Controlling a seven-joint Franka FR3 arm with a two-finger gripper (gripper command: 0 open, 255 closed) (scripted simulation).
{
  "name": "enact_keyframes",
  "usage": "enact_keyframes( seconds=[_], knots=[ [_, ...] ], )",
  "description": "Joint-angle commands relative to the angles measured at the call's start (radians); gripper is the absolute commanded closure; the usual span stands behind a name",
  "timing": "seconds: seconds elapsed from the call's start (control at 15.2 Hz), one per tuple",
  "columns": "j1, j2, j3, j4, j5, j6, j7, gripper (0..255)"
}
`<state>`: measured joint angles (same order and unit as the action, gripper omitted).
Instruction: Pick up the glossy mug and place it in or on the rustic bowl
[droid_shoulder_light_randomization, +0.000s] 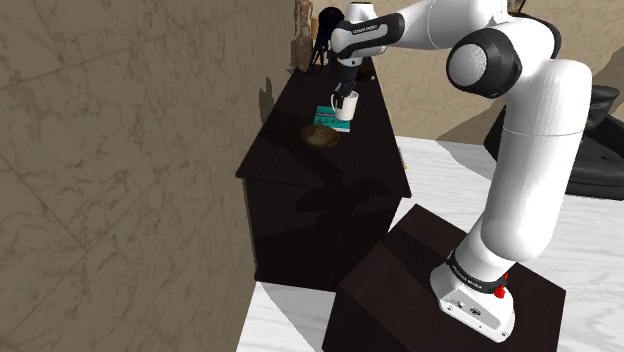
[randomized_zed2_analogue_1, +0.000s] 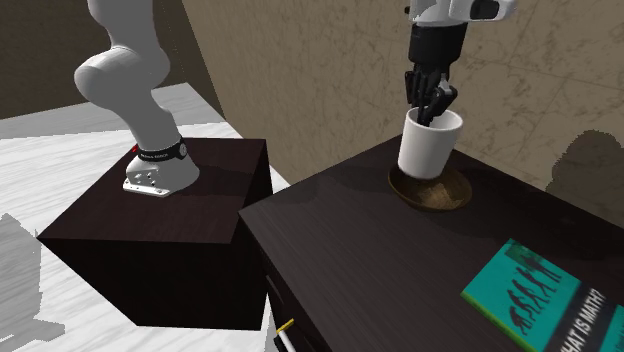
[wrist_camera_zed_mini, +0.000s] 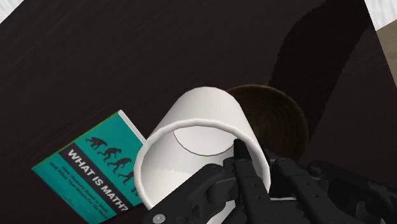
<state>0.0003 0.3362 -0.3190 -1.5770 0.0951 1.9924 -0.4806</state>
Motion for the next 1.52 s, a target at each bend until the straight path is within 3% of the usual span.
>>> enact_keyframes(
  seconds=[0.0,0.46,1.45],
  knots=[
    [0.012,0.047,0.012,0.072,0.007,-0.026,0.03,255],
    [0.044,0.243,0.049,0.395,0.028,-0.155,0.129,255],
    [0.054,0.265,0.055,0.226,0.036,0.034,0.123,255]
  ],
)
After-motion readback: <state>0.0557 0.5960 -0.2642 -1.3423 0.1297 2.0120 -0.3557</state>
